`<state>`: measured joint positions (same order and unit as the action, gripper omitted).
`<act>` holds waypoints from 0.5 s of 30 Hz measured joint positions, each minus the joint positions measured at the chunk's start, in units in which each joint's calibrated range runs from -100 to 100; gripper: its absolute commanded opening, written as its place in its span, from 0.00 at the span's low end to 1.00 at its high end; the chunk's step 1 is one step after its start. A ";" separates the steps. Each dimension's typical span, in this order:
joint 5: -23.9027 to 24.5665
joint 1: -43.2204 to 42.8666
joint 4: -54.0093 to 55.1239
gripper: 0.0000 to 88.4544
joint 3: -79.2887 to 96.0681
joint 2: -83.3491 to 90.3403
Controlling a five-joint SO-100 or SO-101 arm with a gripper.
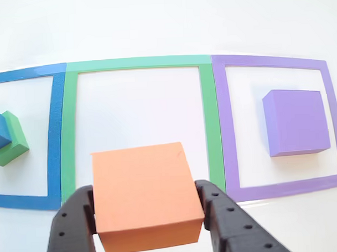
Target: Tower of hanoi
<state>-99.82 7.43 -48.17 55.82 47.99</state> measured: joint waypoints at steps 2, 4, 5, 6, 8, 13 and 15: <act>0.00 0.12 7.90 0.11 6.02 -0.93; 0.00 0.12 15.88 0.11 11.33 -2.28; 0.00 0.12 20.48 0.11 14.17 -3.29; 0.00 0.12 25.39 0.11 16.82 -4.64; 0.00 0.12 35.47 0.11 21.07 -8.70; 0.00 2.11 59.49 0.11 26.03 -22.54; 0.00 2.57 68.12 0.11 26.47 -28.11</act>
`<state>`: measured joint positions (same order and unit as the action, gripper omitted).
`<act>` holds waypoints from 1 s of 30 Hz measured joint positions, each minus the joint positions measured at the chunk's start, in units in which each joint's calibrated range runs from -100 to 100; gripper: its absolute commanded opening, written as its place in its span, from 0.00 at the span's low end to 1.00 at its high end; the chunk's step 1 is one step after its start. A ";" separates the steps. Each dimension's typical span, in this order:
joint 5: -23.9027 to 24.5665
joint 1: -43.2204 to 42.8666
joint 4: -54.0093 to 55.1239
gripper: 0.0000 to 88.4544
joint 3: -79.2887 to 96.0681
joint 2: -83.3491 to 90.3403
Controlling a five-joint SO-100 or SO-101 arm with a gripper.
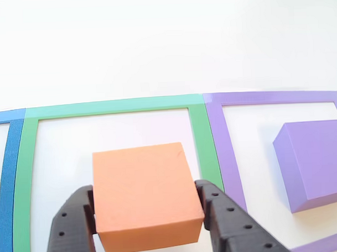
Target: Tower of hanoi
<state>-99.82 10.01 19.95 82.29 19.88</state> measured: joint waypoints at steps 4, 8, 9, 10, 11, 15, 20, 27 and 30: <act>0.00 0.00 12.58 0.11 0.09 -9.12; 0.00 -0.35 21.85 0.11 1.15 -15.62; 0.00 -0.70 24.10 0.11 1.42 -17.14; 0.00 -1.17 26.36 0.11 1.59 -18.83; 0.00 -1.40 28.62 0.11 1.59 -20.60; 0.00 -2.57 37.16 0.11 1.51 -27.44; 0.00 -3.28 43.77 0.11 0.35 -34.19; 0.00 -3.28 45.38 0.12 -2.66 -38.92; 0.00 -3.28 45.38 0.15 -3.10 -39.93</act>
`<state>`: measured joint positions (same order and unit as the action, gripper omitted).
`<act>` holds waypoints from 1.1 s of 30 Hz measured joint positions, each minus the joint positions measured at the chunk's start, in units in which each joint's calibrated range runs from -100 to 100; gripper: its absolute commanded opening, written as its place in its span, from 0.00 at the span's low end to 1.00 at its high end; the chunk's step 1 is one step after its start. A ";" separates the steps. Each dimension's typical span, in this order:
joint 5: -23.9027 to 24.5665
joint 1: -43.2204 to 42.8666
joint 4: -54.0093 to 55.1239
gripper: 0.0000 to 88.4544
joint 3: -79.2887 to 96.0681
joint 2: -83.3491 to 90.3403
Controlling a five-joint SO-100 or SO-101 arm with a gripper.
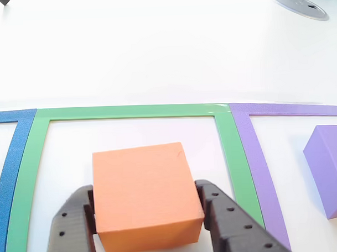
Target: Tower of hanoi
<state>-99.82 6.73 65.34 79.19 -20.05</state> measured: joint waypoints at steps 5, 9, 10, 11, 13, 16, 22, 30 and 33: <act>0.00 0.00 0.00 0.29 -0.09 -0.42; 0.00 0.00 0.00 0.31 -0.09 -0.42; 0.00 0.00 0.00 0.32 -0.09 -0.42; 0.00 0.00 0.00 0.33 -0.09 -0.42; 0.00 0.00 0.00 0.33 0.27 0.00; 0.00 0.00 -1.05 0.33 2.30 4.05; -0.18 -0.70 -17.49 0.28 6.73 26.51; 0.00 -0.70 -59.81 0.03 5.67 63.82; 0.00 -1.76 -73.84 0.00 2.12 71.34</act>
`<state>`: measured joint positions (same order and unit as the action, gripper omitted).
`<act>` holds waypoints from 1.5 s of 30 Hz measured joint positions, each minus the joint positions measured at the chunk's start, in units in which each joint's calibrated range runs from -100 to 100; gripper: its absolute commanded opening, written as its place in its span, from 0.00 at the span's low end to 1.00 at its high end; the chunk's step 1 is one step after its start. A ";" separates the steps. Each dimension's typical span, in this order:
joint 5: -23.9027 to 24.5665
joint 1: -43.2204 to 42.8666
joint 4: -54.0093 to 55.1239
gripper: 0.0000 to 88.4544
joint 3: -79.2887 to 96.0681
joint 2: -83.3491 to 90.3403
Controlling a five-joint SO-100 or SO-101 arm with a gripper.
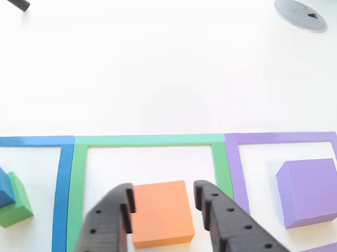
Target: Tower of hanoi
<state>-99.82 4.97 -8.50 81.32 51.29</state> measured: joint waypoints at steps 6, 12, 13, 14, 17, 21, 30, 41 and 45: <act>0.00 -3.28 -29.26 0.00 -14.17 8.86; 0.00 -7.61 -55.62 0.00 -33.02 11.23; 0.00 -8.31 -59.01 0.00 -35.95 11.48; -0.18 -9.13 -62.39 0.00 -38.78 11.82; -0.18 -10.30 -69.81 0.00 -45.33 13.34; -0.18 -11.00 -76.10 0.00 -52.32 15.28; -0.18 -15.92 -82.95 0.01 -60.12 17.48; 0.00 -21.77 -80.29 0.06 -54.18 16.55; 0.00 -21.77 -73.92 0.17 -46.48 15.20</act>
<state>-99.82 -16.79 -82.43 34.84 66.48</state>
